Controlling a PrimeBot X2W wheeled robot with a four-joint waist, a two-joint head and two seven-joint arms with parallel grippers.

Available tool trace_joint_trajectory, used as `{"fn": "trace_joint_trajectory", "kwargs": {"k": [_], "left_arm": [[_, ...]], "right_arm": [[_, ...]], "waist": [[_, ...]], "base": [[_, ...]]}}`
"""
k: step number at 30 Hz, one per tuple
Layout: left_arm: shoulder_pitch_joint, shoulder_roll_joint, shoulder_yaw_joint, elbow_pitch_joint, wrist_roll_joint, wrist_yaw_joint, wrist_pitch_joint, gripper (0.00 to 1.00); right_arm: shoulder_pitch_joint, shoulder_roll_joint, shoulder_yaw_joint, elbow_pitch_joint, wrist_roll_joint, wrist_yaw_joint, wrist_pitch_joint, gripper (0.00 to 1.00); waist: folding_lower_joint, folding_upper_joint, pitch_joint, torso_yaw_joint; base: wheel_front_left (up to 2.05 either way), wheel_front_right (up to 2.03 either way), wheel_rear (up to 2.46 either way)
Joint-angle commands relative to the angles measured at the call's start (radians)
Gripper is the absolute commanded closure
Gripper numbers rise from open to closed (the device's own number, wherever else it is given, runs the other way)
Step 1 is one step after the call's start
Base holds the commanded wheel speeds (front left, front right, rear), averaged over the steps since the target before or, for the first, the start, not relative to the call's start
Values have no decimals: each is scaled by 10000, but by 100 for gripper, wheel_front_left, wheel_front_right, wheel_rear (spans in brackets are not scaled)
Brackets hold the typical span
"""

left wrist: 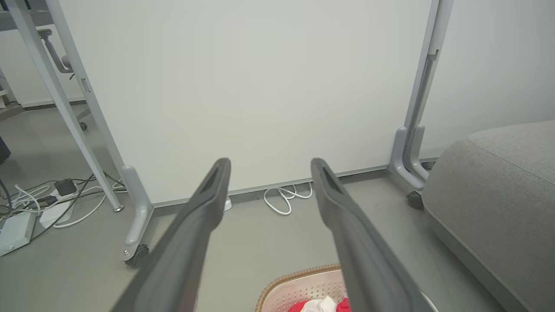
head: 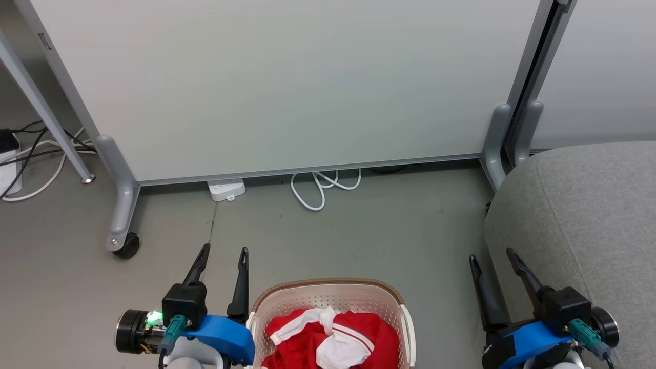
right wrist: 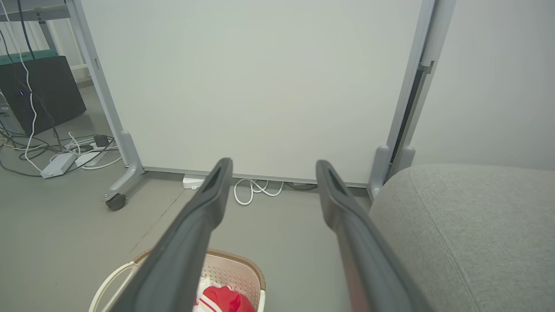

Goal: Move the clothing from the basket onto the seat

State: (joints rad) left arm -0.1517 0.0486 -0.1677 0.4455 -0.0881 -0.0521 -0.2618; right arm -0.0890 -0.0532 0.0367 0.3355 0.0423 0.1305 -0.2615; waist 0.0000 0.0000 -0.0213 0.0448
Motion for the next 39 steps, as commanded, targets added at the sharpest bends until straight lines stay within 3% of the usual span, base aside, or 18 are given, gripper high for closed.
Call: {"fn": "trace_joint_trajectory", "kwargs": {"k": [1,10,17,31,39], "left_arm": [[-98,31,5,18,-25,61,-49,0],[-267,28,-115,124,-34,-82,-49,0],[-1021,26,-449,749,226,-364,-39,0],[-4118,390,-1643,3376,623,-783,-39,0],[-5566,604,-2990,5265,386,-783,-38,0]], "right_arm": [[-43,16,-26,5,-43,4,-57,0],[-137,27,22,-15,-35,4,-56,0],[-422,-10,138,-112,-83,4,-50,0],[-2343,-99,377,-732,-35,3,-47,0],[-3232,-62,385,-1048,-43,3,-47,0]], "waist": [[0,0,-15,5],[0,0,80,-44],[0,0,518,-480],[0,0,3637,-1860],[0,0,5333,-2299]], "base": [[0,0,0],[0,0,0],[0,0,0],[0,0,0],[0,0,0]]}}
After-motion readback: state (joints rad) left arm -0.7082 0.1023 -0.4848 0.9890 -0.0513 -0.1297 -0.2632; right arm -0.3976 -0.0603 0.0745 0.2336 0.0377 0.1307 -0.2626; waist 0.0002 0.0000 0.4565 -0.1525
